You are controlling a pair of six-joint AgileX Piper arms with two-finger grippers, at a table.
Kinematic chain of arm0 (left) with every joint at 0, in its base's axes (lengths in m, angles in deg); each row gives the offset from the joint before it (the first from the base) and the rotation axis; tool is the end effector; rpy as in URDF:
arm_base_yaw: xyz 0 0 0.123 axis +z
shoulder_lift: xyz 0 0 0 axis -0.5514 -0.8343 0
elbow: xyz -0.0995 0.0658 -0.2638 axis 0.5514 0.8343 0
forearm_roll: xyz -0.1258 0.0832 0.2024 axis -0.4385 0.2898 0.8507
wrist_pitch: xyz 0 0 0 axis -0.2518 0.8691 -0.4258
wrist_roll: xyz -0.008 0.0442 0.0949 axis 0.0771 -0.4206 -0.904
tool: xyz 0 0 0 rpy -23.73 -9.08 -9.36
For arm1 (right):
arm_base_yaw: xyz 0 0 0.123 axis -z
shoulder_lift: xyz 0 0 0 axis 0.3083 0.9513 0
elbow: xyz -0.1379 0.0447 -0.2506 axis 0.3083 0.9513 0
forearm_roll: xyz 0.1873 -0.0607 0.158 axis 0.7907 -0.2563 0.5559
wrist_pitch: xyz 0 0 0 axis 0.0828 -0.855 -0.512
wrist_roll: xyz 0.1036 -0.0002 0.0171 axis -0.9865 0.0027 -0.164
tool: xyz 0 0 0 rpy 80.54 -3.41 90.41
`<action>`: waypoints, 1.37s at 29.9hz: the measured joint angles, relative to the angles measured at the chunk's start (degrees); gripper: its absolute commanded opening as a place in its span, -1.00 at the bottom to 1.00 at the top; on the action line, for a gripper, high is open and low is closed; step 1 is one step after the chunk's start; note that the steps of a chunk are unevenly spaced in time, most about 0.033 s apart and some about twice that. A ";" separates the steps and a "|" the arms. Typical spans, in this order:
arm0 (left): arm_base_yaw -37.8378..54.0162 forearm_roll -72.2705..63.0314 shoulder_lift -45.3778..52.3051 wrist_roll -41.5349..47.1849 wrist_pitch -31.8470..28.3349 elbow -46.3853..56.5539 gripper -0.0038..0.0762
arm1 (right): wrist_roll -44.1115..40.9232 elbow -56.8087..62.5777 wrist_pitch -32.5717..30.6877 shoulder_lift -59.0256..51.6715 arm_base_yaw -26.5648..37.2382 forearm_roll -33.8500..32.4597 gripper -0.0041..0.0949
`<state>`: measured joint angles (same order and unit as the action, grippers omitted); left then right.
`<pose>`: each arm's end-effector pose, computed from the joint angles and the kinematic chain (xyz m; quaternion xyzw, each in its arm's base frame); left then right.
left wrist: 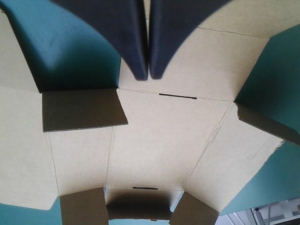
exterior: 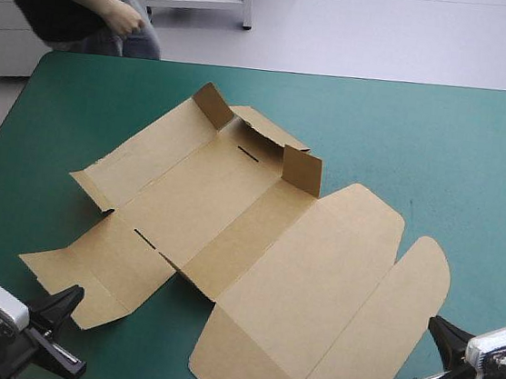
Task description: Fold the box
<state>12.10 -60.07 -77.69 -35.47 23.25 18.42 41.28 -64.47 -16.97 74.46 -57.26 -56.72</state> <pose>0.0275 -0.0190 0.2760 0.2033 0.7926 -0.1146 0.5634 0.0436 0.0042 0.2803 -0.1589 0.8054 0.1365 0.5545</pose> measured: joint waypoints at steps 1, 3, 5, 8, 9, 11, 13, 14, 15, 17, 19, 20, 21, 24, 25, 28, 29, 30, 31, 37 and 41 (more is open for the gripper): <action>0.00 -0.06 0.00 0.00 0.00 0.00 -0.92 | 0.00 0.00 0.00 0.00 0.00 0.00 -0.96; 0.00 -0.06 0.00 0.00 0.00 0.00 -0.92 | 0.00 0.00 0.00 0.00 0.00 0.00 -0.96; 0.00 -0.06 0.00 0.00 0.00 0.00 -0.92 | 0.00 0.00 0.00 0.00 0.00 0.00 -0.96; 0.00 -0.06 0.00 0.00 0.00 0.00 -0.92 | 0.00 0.00 0.00 0.00 0.00 0.07 -0.96; 0.00 -0.06 0.00 0.00 0.00 0.00 -0.92 | 0.00 0.00 0.00 0.00 0.00 0.13 -0.96; 0.00 -0.06 0.00 0.00 -0.06 0.00 -0.92 | 0.00 0.00 0.00 0.00 0.00 0.13 -0.96; 0.00 -0.06 0.00 0.00 -0.06 0.00 -0.92 | 0.00 0.00 0.00 0.00 0.00 0.13 -0.96; 0.00 -0.06 0.00 0.00 -0.06 0.00 -0.92 | 0.00 0.00 0.00 0.00 0.00 0.13 -0.96; 0.00 -0.06 0.00 0.00 -0.06 0.00 -0.92 | 0.00 0.00 0.00 0.00 0.00 0.13 -0.96; 0.00 -0.06 0.00 0.00 -0.06 0.00 -0.92 | 0.00 0.00 0.00 0.00 0.00 0.13 -0.96; 0.00 -0.06 0.00 0.00 -0.06 0.00 -0.92 | 0.00 0.00 0.00 0.00 0.00 0.13 -0.95; 0.00 -0.06 0.00 0.00 -0.06 0.00 -0.92 | 0.00 0.00 0.00 0.00 0.00 0.13 -0.93; 0.00 -0.11 0.00 0.00 -0.06 0.00 -0.92 | 0.00 0.00 0.00 0.00 0.00 0.13 -0.86; 0.00 -0.11 0.00 0.00 -0.06 0.00 -0.92 | 0.39 0.00 0.00 0.00 0.00 0.71 -0.56; 0.00 -0.11 0.00 0.00 -0.06 0.00 -0.92 | 0.54 0.00 0.00 0.00 0.00 1.09 -0.45; 0.00 -0.11 0.00 0.00 -0.06 0.00 -0.92 | 1.15 0.00 0.05 0.00 0.00 2.44 0.02; 0.00 -0.11 0.00 0.00 -0.06 0.00 -0.92 | 1.31 0.00 0.16 0.00 0.00 2.72 0.15; 0.00 -0.11 0.00 0.00 -0.06 0.00 -0.92 | 1.57 0.00 0.28 0.00 0.00 2.83 0.24; 0.00 -0.11 0.00 0.00 -0.06 0.00 -0.92 | 1.72 0.00 0.39 0.00 0.00 2.98 0.28; 0.00 -0.11 0.00 0.00 -0.06 0.00 -0.92 | 1.85 0.00 0.45 0.00 0.00 3.60 0.29; 0.00 -0.16 0.00 0.00 -0.06 0.00 -0.92 | 1.85 -0.28 0.13 0.60 0.00 3.66 0.29</action>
<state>12.10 -60.23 -77.69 -35.47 23.19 18.42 43.14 -64.76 -16.83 75.06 -57.26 -53.06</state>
